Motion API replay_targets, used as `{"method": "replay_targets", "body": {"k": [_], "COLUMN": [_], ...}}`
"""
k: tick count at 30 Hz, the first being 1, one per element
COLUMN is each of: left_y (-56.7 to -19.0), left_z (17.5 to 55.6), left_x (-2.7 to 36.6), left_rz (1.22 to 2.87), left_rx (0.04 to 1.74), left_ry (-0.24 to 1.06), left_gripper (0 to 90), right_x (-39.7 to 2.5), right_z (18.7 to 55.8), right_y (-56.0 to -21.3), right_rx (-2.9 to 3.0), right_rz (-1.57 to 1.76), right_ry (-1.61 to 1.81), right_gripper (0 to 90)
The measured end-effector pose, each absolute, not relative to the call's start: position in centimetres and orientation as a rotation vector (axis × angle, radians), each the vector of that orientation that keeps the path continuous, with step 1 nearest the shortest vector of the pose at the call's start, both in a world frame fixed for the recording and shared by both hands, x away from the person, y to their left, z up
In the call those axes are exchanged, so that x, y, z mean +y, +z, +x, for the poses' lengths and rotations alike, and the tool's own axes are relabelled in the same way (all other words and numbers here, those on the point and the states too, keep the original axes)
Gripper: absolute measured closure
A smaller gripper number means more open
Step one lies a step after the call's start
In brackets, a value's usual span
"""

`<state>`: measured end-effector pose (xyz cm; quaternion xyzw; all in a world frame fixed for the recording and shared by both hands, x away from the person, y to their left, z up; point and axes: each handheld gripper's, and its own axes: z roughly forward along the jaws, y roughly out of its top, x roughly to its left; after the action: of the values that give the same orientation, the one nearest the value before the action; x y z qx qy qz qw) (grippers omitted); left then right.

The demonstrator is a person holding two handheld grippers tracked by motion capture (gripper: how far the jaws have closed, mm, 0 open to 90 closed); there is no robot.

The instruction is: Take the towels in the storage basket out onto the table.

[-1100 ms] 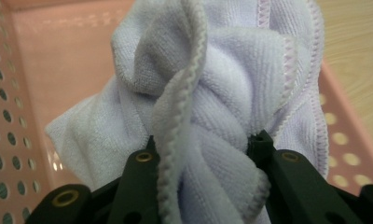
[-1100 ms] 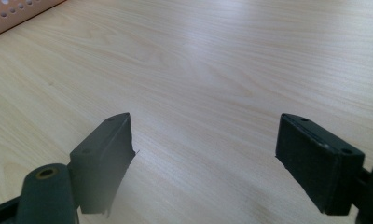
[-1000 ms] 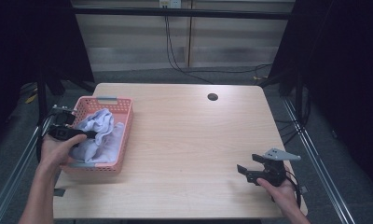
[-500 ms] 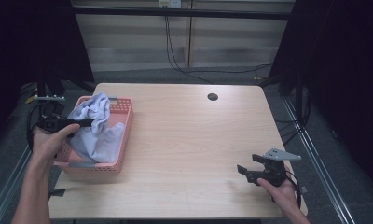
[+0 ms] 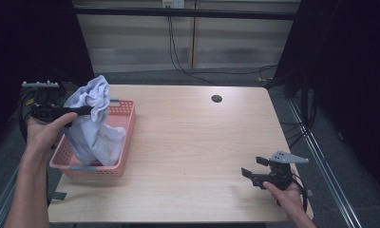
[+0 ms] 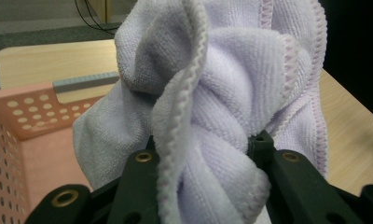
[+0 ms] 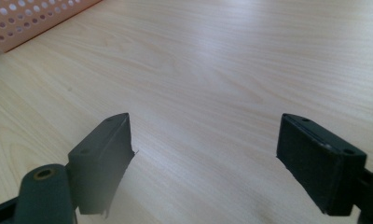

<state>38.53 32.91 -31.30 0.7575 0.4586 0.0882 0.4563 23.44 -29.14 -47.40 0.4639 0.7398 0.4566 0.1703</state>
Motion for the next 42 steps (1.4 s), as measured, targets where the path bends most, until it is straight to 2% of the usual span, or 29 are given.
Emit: {"method": "replay_targets", "body": {"k": [14,22,42], "left_y": [-26.6,-24.1,-20.3], "left_z": [38.9,38.5,38.2], "left_x": [31.6,32.2,31.0], "left_rz": [1.831,1.778,1.759], "left_rx": [1.085,1.057,0.997], "left_ry": [0.27,0.303,0.341], "left_gripper": [66.3,66.3,66.2], "right_x": [-29.1,-29.1,-29.0], "right_z": [23.3,23.3,23.3], "right_y": [-47.2,-47.2,-47.2], "right_rx": [2.1,2.106,2.115], "right_rz": [1.307,1.3,1.305], "right_ry": [1.313,1.316,1.319], "right_gripper": [16.6,16.6,16.3]}}
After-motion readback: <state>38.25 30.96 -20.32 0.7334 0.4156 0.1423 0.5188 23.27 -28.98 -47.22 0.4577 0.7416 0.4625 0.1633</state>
